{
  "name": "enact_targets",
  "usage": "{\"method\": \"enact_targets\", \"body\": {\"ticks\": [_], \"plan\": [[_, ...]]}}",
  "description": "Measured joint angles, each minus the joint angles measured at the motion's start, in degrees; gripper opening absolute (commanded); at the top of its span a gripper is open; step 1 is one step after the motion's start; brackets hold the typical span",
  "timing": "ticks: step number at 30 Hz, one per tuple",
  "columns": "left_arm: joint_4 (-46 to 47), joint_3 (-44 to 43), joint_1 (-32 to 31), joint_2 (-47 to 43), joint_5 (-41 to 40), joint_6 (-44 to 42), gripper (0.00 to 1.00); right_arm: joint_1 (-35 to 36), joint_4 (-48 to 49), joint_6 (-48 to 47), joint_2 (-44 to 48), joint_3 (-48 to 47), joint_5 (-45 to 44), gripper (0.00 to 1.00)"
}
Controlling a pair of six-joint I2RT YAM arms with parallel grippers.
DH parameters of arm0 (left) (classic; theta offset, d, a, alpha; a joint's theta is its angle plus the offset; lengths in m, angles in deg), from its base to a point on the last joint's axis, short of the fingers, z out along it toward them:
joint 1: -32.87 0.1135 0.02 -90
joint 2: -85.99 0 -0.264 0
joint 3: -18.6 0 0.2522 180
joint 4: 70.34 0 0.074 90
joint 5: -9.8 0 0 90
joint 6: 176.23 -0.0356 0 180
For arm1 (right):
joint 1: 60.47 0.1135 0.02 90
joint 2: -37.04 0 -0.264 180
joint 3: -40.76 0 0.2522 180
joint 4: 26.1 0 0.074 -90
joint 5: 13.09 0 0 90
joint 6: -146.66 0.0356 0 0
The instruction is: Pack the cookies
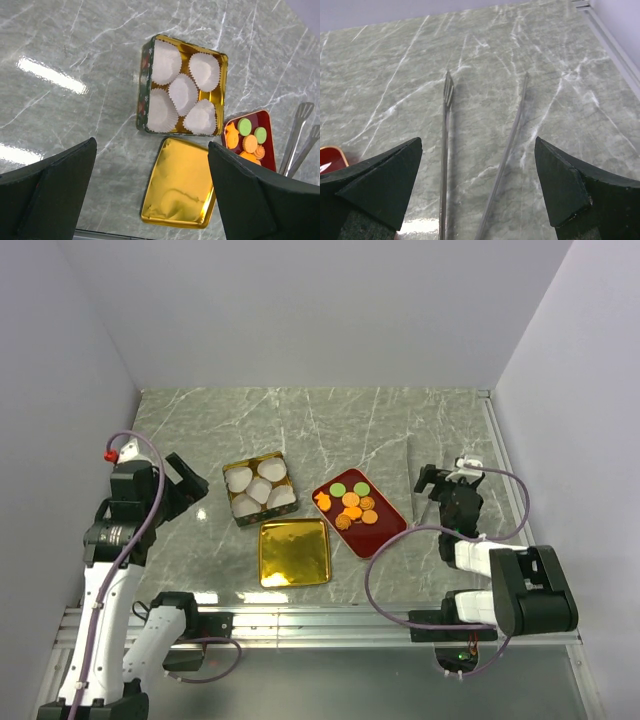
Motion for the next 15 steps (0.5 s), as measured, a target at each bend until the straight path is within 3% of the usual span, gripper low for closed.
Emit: {"method": "enact_targets", "body": {"ticks": [4, 7, 10, 13, 15], "plan": [[-0.04, 2.01, 0.0, 0.61, -0.17, 0.07, 0.99, 0.72, -9.86, 1.38, 4.96, -4.61, -4.59, 1.0], [-0.11, 2.93, 0.0, 1.81, -0.13, 0.02, 1.0, 2.29, -25.92, 4.17, 8.09, -16.28, -7.32, 1.0], [0.02, 3.13, 0.0, 2.73, -0.13, -0.35, 0.99, 4.92, -35.63, 7.28, 10.62, -25.94, -7.37, 1.0], [0.59, 3.15, 0.0, 3.65, 0.0, -0.7, 0.98, 6.47, -41.24, 15.23, 14.45, -30.77, -7.15, 1.0], [1.09, 3.28, 0.0, 3.96, 0.04, -0.76, 0.97, 5.7, -45.7, 21.99, 15.45, -32.87, -7.41, 0.94]]}}
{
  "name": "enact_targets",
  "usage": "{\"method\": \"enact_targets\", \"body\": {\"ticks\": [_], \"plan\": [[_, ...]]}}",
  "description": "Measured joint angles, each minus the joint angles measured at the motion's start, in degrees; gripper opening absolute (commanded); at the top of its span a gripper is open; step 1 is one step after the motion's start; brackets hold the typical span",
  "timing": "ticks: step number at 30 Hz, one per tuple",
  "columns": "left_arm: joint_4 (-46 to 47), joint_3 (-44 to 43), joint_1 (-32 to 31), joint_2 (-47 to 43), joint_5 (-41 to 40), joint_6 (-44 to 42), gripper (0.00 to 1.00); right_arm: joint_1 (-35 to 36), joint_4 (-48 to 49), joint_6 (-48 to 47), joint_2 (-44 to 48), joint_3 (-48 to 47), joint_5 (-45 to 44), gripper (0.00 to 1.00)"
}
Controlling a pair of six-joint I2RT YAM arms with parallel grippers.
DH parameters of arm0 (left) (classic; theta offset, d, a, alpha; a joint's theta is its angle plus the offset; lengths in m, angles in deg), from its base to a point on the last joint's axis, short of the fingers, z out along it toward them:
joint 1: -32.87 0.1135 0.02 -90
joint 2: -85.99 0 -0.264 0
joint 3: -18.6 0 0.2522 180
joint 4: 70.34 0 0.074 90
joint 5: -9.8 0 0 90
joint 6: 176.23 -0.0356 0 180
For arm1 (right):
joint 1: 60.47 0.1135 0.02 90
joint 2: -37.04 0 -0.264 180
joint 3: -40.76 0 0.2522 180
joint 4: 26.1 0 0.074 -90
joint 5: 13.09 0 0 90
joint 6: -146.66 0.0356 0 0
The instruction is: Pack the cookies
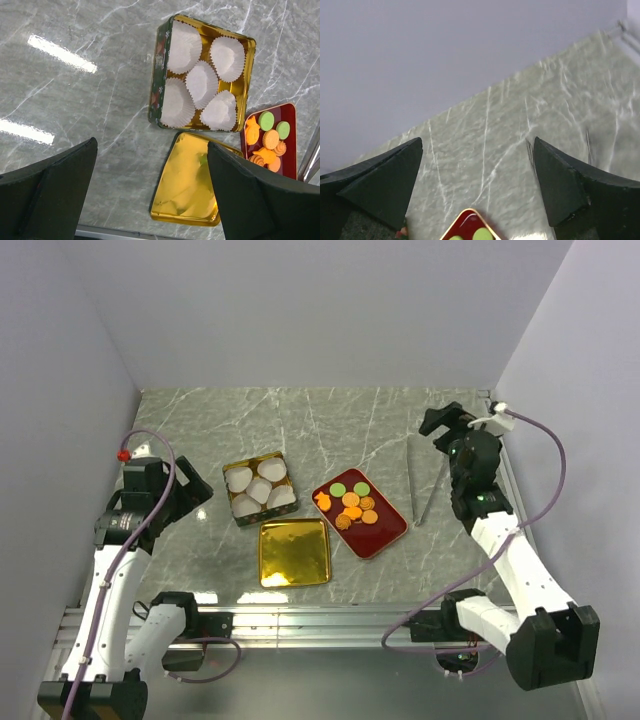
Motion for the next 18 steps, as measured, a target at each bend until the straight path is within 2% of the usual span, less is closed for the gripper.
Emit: {"method": "enact_targets", "body": {"ticks": [3, 5, 8, 9, 11, 15, 18], "plan": [[0.09, 0.07, -0.07, 0.04, 0.04, -0.13, 0.95, -1.05, -7.5, 6.21, -1.14, -2.03, -1.62, 0.95], [0.13, 0.07, -0.31, 0.04, 0.07, -0.15, 0.94, -1.18, -16.57, 7.8, -4.44, -5.79, -3.17, 0.96], [0.2, 0.07, -0.92, 0.04, 0.42, -0.24, 0.94, -1.31, -32.79, 8.0, -16.46, -19.61, -4.52, 0.96], [0.2, 0.07, -1.16, 0.02, 0.5, -0.33, 0.95, -1.29, -36.96, 7.87, -21.92, -25.4, -4.39, 1.0], [0.2, 0.07, -1.68, 0.0, 0.63, -0.44, 0.95, -1.31, -41.79, 7.06, -30.53, -32.98, -2.32, 1.0], [0.24, 0.07, -2.38, -0.44, 0.72, -0.59, 0.94, -1.31, -50.82, 6.88, -37.97, -33.4, 3.93, 1.0], [0.22, 0.07, -2.49, -0.57, 0.7, -0.57, 0.94, -1.31, -55.39, 6.75, -37.79, -30.42, 5.9, 1.0]]}}
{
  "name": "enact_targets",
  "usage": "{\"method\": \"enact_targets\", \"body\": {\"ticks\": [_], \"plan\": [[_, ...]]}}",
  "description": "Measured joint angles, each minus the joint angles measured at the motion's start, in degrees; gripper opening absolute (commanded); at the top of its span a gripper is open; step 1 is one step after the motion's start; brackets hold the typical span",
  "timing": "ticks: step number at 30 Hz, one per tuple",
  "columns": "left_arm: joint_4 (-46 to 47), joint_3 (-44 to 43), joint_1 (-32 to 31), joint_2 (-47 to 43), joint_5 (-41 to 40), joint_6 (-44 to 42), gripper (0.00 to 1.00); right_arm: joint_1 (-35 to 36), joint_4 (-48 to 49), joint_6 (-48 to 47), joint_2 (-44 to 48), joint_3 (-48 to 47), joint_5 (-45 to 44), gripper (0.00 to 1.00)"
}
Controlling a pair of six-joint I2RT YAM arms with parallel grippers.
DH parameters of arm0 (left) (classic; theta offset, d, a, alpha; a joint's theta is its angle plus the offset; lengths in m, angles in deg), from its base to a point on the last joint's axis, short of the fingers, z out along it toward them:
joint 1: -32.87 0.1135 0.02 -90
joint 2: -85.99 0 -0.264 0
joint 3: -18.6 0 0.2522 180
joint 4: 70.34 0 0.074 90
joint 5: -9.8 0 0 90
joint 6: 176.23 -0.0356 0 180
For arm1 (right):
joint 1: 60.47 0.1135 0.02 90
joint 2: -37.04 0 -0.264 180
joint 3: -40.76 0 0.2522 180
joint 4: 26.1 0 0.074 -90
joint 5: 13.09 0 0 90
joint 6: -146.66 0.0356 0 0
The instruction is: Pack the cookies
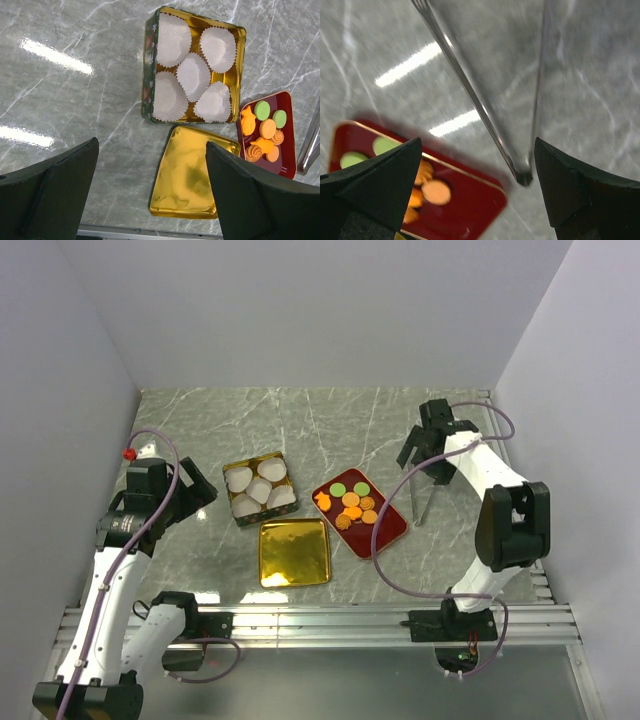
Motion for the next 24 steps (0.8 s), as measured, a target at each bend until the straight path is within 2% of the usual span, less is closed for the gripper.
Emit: {"method": "enact_targets", "body": {"ticks": [10, 17, 24], "plan": [[0.0, 0.0, -2.01, 0.48, -0.87, 0.26, 0.93, 0.0, -4.48, -3.76, 9.92, 6.84, 2.91, 1.0], [-0.24, 0.04, -3.91, 3.37, -2.84, 1.11, 0.92, -0.11, -5.77, -7.28, 9.16, 11.93, 4.24, 1.0], [0.02, 0.22, -4.02, -0.28, -2.93, 1.11, 0.93, -1.05, -1.77, -10.23, 7.39, 12.7, 5.25, 1.0]]}}
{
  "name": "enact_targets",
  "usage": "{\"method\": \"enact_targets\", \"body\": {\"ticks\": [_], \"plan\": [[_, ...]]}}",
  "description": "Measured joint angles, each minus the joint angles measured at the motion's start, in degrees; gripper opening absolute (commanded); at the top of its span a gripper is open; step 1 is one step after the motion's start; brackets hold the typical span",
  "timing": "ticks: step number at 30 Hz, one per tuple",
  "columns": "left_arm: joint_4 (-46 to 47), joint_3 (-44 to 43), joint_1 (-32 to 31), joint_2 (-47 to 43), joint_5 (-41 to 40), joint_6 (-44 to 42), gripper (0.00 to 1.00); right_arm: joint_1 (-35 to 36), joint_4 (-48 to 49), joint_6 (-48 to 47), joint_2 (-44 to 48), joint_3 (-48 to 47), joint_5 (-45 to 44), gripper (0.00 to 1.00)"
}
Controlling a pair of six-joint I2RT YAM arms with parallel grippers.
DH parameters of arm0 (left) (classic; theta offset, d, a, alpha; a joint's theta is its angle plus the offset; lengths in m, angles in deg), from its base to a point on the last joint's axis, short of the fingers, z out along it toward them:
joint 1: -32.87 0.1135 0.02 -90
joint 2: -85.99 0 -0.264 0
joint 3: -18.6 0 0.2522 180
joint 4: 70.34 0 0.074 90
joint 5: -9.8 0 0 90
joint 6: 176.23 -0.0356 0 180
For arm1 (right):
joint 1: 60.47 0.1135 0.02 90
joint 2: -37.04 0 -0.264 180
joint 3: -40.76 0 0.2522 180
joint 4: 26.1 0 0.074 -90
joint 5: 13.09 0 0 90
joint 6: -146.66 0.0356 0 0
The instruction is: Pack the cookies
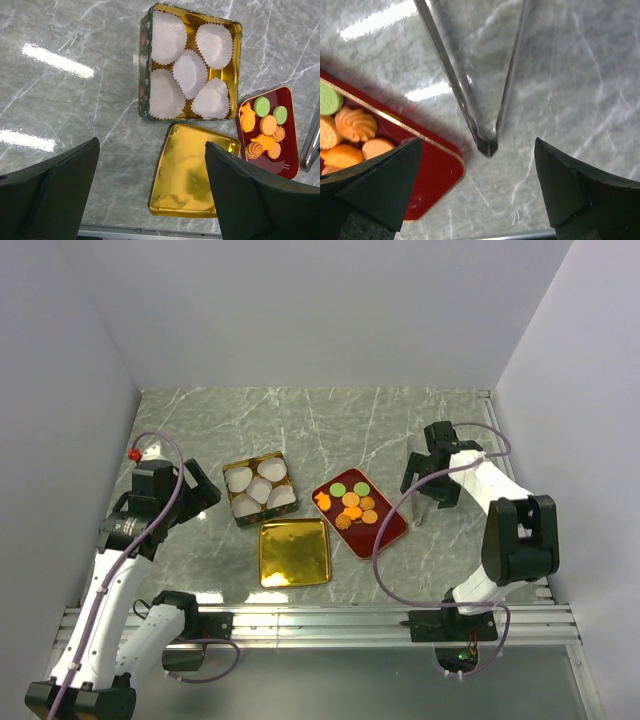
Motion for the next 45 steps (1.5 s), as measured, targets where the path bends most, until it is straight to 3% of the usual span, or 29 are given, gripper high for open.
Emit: {"method": "enact_targets", "body": {"ticks": [6, 12, 14, 16, 19, 26, 31, 35, 39, 45], "plan": [[-0.02, 0.0, -0.09, -1.95, -0.09, 0.04, 0.93, -1.53, 3.56, -0.87, -7.48, -0.42, 1.86, 1.0], [0.0, 0.0, -0.09, -3.1, -0.13, 0.04, 0.92, -2.29, 4.55, -3.34, -15.87, -6.95, 2.36, 0.99], [-0.02, 0.0, -0.09, -3.08, -0.17, 0.04, 0.93, -2.69, 5.53, -3.98, -17.59, -8.66, 2.32, 0.95], [0.02, 0.0, -0.09, -3.26, -0.2, 0.07, 0.93, -3.19, 6.23, -4.68, -18.36, -9.01, 2.12, 0.82], [0.02, 0.0, -0.11, -3.87, -0.22, 0.15, 0.93, -4.11, 6.25, -5.14, -18.53, -9.03, 1.86, 0.72], [0.0, 0.0, -0.11, -3.96, -0.26, 0.42, 0.93, -5.09, 6.21, -5.81, -18.6, -9.01, 1.92, 0.61], [0.02, 0.0, -0.11, -4.68, -0.26, 0.44, 0.93, -5.07, 2.47, -5.68, -17.75, -10.43, 1.79, 0.61], [0.02, 0.0, -0.11, -5.35, -0.28, 0.44, 0.93, -4.55, -5.51, -5.18, -15.06, -18.14, 1.55, 0.62], [0.02, 0.0, -0.11, -5.68, -0.26, 0.44, 0.93, -3.5, -11.3, -4.57, -8.15, -26.12, 1.88, 0.63], [0.07, 0.0, -0.11, -6.32, -0.26, 0.44, 0.92, -2.4, -17.9, -3.02, 2.82, -26.99, 4.28, 0.63]]}}
